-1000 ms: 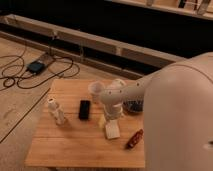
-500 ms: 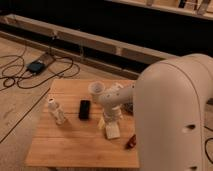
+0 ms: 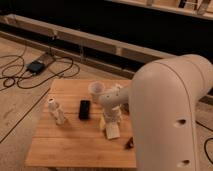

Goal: Place the white sponge in the ceramic cup

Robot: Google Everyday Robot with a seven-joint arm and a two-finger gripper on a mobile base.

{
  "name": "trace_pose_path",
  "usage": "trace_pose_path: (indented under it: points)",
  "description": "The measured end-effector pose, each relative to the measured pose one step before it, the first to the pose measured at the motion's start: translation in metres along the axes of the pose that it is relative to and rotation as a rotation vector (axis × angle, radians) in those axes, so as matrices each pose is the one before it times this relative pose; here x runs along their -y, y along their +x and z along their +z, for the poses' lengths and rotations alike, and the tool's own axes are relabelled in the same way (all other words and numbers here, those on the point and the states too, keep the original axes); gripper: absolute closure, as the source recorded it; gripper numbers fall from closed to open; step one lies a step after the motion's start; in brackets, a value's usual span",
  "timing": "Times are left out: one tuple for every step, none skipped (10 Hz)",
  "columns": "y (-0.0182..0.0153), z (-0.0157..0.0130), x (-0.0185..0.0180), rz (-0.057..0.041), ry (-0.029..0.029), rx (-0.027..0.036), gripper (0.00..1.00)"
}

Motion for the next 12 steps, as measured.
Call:
trace_pose_path:
  points:
    - [0.00019, 0.00108, -0.00013, 0.00476, -0.00229, -0.00333, 0.51]
    - [0.00059, 0.00042, 0.00034, 0.00516, -0.00150, -0.00397, 0.61]
    - [0.00047, 0.00007, 0.00051, 0.00601, -0.00239, -0.00302, 0.72]
    - [-0.00087, -0.00244, 0.00058, 0.00050, -0.00221, 0.00385, 0.84]
    - [-0.00221, -0.00459, -0.00012, -0.00191, -0.00212, 0.01016, 0.93]
    - [-0.00193, -0.00579, 0.00015, -0.00217, -0.00012, 0.01073, 0.98]
    - [-0.00395, -0.00945, 0.00064, -0.00406, 0.00116, 0.02065, 1.00]
    - [-0.00426, -0.01023, 0.00117, -0.00599, 0.00402, 0.02219, 1.00]
    - [-0.00523, -0.01257, 0.00144, -0.00982, 0.00815, 0.02602, 1.00]
    - [-0.00758, -0.01575, 0.00176, -0.01290, 0.01171, 0.03367, 1.00]
    - [-0.00627, -0.01185, 0.00169, -0.00949, 0.00975, 0.02516, 1.00]
    - [-0.00762, -0.01429, 0.00194, -0.01109, 0.01339, 0.02730, 1.00]
